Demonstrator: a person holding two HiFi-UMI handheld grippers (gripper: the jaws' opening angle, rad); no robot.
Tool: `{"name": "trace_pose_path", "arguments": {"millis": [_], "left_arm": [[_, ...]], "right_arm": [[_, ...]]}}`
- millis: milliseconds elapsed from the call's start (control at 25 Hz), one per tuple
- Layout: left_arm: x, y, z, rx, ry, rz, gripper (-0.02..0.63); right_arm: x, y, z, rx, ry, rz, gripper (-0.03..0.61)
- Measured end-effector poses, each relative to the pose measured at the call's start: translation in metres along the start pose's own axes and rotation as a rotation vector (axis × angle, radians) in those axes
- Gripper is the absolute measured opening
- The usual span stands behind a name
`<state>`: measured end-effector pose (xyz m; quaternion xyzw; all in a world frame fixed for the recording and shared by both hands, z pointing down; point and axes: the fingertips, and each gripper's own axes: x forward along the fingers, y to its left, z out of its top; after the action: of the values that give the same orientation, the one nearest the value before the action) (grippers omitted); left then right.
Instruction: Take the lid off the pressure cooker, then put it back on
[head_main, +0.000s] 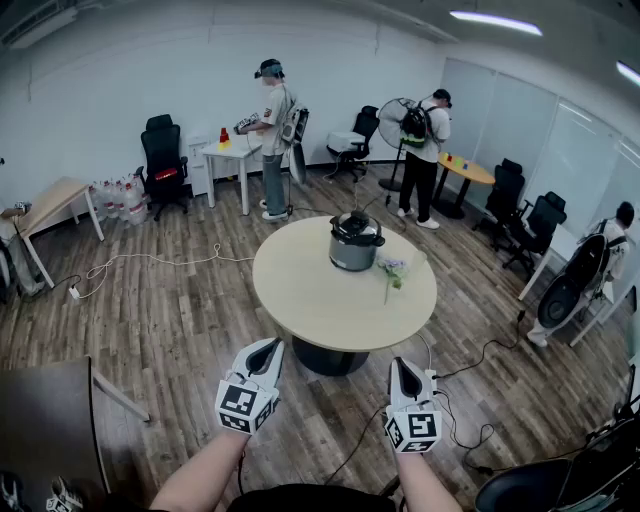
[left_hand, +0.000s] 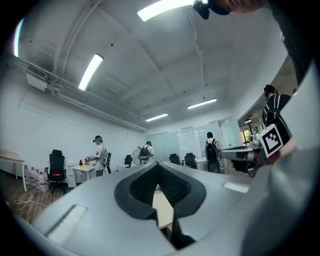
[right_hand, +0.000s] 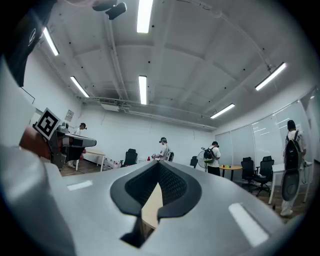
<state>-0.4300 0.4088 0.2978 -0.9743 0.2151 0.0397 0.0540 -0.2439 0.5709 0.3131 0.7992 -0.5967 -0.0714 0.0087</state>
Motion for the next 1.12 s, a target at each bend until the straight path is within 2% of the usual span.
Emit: {"name": "trace_pose_path", "arguments": {"millis": [480,600,760,800,840,880,1000,1080,1120], "left_arm": [[0.002,-0.007,-0.007,-0.001,0.028,-0.002,0.000],[0.003,-0.006,-0.012,-0.003,0.036,-0.001,0.000],[0.003,-0.005,-0.020,0.002,0.052,0.008,0.000],[0.003,-0.005,-0.022,0.003,0.056,0.012,0.000],[0.004,-0.006,-0.023,0.004,0.059,0.017,0.000],[0.005,-0.006,-0.024,0.005,0.061,0.023,0.000],[0.013,-0.009,-0.028,0.008,0.066,0.037,0.000],[0.025,-0.020,-0.039,-0.003,0.095,-0.003,0.000],[0.034,-0.028,-0.049,-0.009,0.121,-0.034,0.051]], "right_arm": [[-0.002,-0.004,-0.005,0.018,0.021,0.009,0.006],[-0.003,-0.001,-0.008,0.053,-0.001,0.054,0.008],[0.002,0.004,-0.025,0.112,0.039,0.151,0.011],[0.004,0.002,-0.028,0.138,0.053,0.164,0.231],[0.006,-0.001,-0.031,0.162,0.070,0.170,0.545],[0.008,-0.004,-0.033,0.181,0.085,0.176,0.572],[0.011,-0.016,-0.039,0.198,0.099,0.191,0.571],[0.013,-0.027,-0.043,0.203,0.101,0.196,0.571],[0.013,-0.033,-0.045,0.206,0.100,0.200,0.571]]}}
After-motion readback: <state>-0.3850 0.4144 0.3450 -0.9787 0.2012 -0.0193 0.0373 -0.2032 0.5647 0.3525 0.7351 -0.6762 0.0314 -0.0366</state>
